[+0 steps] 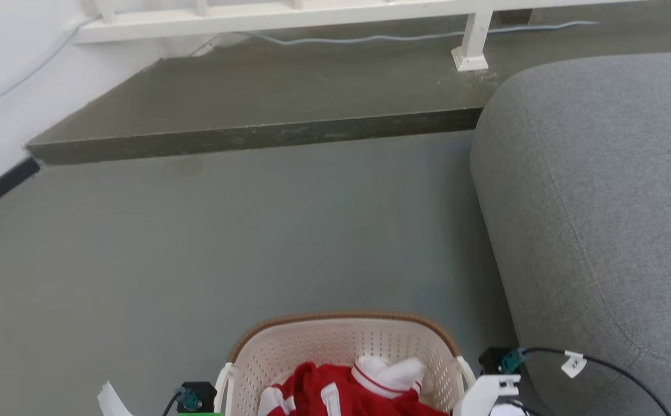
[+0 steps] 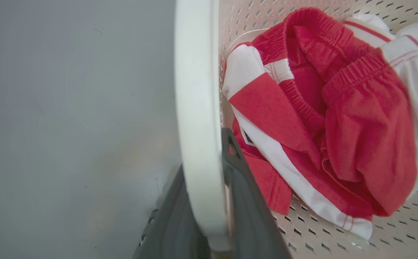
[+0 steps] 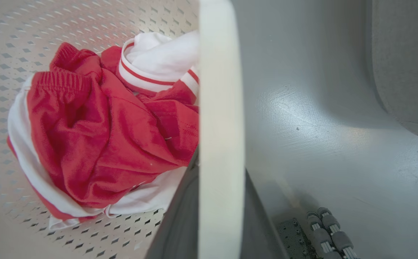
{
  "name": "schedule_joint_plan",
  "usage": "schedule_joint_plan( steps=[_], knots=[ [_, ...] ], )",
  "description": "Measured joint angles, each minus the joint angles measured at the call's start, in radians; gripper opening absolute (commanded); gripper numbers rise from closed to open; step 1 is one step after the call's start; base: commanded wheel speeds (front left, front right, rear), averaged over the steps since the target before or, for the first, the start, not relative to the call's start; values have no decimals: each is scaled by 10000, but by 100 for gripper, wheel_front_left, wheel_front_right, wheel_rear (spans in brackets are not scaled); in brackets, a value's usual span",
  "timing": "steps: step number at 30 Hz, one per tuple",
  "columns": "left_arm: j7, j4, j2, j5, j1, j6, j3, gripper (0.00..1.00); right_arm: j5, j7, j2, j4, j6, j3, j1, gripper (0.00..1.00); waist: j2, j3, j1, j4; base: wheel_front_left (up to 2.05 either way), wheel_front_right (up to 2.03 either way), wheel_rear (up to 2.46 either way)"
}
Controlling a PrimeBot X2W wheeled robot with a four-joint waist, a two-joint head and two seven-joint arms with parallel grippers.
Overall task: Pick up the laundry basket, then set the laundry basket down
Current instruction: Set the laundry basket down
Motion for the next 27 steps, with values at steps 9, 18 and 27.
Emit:
schedule_joint_plan(
  steps=[9,18,27],
  knots=[
    [-58,-199,71,-61,-547,167,25,0,98,-150,-52,-102,-67,-12,-827,0,0,682,0,-33,0,0,0],
    [-234,-328,111,-35,-1925,372,128,0,-10,-424,-119,-117,-159,-61,-2378,0,0,1697,0,-51,0,0,0],
    [-316,-491,161,77,-3181,522,219,0,-226,-600,-169,-8,-165,-230,-3892,0,0,2813,0,-21,0,0,0]
  ],
)
